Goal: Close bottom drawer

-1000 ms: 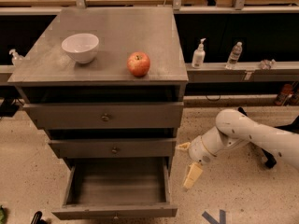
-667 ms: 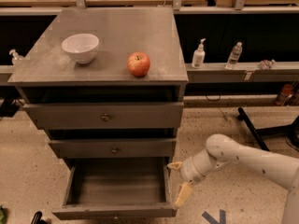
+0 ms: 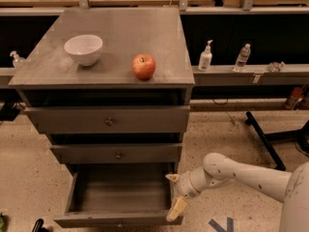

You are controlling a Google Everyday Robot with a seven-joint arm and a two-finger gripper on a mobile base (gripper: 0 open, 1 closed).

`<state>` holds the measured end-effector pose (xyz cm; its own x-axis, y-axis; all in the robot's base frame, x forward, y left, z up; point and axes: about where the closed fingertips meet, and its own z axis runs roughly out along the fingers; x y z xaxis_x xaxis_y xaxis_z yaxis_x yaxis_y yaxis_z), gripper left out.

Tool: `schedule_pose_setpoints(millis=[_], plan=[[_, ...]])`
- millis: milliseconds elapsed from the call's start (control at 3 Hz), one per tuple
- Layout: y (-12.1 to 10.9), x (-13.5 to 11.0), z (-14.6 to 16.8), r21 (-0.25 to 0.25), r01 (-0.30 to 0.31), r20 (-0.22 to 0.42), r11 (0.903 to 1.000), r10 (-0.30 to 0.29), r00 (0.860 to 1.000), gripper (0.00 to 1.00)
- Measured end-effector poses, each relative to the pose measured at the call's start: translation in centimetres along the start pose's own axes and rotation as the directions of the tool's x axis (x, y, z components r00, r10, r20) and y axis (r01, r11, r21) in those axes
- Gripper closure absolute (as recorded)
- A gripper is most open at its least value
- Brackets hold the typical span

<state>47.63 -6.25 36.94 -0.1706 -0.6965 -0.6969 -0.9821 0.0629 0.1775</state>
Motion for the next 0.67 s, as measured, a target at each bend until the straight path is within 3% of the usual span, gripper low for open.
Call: schedule_pose_setpoints(millis=[333, 667], plan=[[0.39, -0.13, 1.90, -0.027, 0.050, -0.062, 0.9984, -0.052, 0.997, 0.00], [0.43, -0.12, 1.89, -0.028, 0.049, -0.061, 0.9984, -0.051, 0.997, 0.00]])
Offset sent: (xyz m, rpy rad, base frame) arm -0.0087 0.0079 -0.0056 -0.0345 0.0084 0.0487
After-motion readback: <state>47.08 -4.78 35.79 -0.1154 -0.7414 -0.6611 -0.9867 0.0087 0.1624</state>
